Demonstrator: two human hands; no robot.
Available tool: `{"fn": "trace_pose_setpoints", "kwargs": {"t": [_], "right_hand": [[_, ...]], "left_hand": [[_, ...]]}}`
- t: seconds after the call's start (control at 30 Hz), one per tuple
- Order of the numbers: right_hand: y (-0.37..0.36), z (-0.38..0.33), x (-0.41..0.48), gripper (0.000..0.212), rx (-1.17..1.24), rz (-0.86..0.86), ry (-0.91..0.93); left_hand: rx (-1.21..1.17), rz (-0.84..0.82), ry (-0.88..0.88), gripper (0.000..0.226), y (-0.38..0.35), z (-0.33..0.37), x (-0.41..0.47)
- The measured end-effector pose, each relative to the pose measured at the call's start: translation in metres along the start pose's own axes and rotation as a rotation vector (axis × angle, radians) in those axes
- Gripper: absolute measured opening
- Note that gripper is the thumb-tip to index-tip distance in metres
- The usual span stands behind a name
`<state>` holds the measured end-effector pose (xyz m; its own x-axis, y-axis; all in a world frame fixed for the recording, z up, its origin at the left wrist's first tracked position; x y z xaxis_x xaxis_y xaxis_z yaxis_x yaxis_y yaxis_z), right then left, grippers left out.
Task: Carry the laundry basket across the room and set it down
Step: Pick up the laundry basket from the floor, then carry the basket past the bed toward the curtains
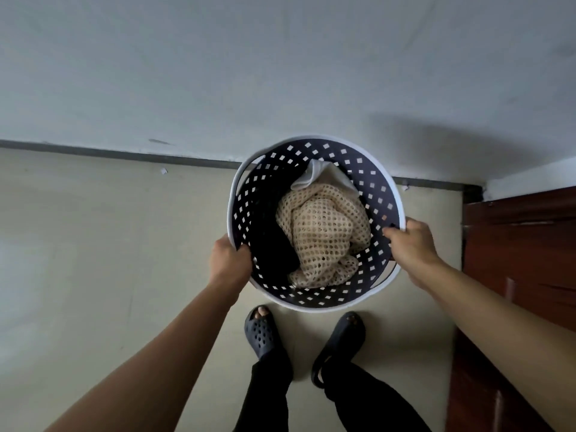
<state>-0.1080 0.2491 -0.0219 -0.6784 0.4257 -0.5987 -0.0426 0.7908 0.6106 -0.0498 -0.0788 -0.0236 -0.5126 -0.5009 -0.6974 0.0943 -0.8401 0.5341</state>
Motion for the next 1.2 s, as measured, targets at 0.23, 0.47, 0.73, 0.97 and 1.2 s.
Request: {"fn": "trace_pose_setpoints", "kwargs": {"t": [0.23,0.47,0.73,0.97,1.2], "right_hand": [[0.078,-0.104,-0.159,0.013,-0.073,-0.166,0.131],[0.132,-0.157,-0.278,0.016,-0.197,-0.338,0.363],[0.139,-0.193,-0.363,0.025,-0.331,-0.504,0.591],[0.073,-0.248,-0.461,0.014,-0.482,-0.616,0.778],[-0.046,-0.297,-0.539,0.013,-0.507,-0.699,0.835]], "left_hand": [[-0.056,0.09,-0.01,0.025,0.154,0.031,-0.155],[-0.148,0.216,-0.016,0.024,0.25,0.02,-0.285],[-0.38,0.389,0.053,0.025,0.296,-0.042,-0.401],[-0.575,0.482,0.134,0.025,0.351,-0.121,-0.429],[-0.628,0.562,0.155,0.027,0.457,-0.173,-0.399]]}}
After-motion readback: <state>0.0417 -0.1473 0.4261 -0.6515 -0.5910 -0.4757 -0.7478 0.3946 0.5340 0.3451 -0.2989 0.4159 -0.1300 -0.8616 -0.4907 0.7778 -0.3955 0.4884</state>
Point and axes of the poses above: each hand's wrist, its own x-axis towards the middle knuckle, its own y-axis out of the back of the hand, z = x × y, the point moved 8 cm from there along x, towards the middle knuckle, and after that the axes turned 4 degrees about z, right-handed, at the moved point
